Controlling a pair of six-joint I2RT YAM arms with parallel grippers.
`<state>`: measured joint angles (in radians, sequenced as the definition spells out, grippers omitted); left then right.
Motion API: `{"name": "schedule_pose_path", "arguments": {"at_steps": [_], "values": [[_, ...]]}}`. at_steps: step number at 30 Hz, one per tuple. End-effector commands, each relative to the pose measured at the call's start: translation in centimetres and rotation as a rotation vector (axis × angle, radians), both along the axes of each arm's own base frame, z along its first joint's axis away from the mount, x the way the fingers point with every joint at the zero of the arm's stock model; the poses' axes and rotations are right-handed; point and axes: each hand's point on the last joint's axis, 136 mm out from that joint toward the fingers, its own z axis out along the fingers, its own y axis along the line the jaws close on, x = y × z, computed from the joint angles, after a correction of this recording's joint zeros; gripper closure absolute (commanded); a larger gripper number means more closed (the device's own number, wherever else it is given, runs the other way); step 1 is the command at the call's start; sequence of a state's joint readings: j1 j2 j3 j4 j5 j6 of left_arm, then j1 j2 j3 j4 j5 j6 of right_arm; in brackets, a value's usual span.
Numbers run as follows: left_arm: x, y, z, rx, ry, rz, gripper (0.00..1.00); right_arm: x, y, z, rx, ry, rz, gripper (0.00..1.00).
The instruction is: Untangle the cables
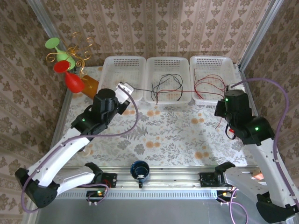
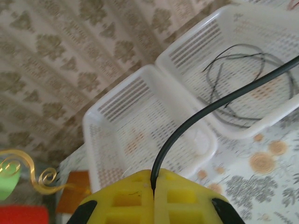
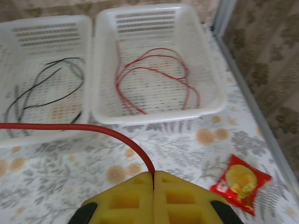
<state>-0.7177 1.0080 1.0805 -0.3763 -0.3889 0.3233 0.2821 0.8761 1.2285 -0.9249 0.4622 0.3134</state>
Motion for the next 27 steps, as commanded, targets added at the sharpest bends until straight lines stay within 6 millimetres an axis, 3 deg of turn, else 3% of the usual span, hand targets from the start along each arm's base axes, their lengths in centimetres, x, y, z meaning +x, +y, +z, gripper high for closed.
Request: {"name": "schedule_pose_path", "arguments": {"at_steps": [1, 6, 10, 16, 27], "values": [[-0.4, 5.2, -0.8, 0.024, 0.043, 0.214, 1.00, -1.1, -3.1, -0.1, -0.060, 0.003, -0.132, 1.00], [-1.5, 8.8, -2.0, -0.054, 0.123, 0.324, 1.00, -1.9, -5.7, 0.1, -0.084, -0.010, -0.224, 1.00], [-2.5, 9.3, -2.8, -0.074, 0.147, 0.319, 1.00, -2.2, -6.1, 0.2, -0.044, -0.025, -0.227, 1.00], [-3.5, 6.3, -3.2, -0.186, 0.211, 0.173, 1.00, -1.5, -4.5, 1.9, 0.025, -0.113, -0.145, 1.00], [-4.0, 0.6, -2.3, -0.194, 0.173, 0.001, 1.00, 0.7, -3.1, 12.0, 0.062, -0.374, -0.050, 1.00]]}}
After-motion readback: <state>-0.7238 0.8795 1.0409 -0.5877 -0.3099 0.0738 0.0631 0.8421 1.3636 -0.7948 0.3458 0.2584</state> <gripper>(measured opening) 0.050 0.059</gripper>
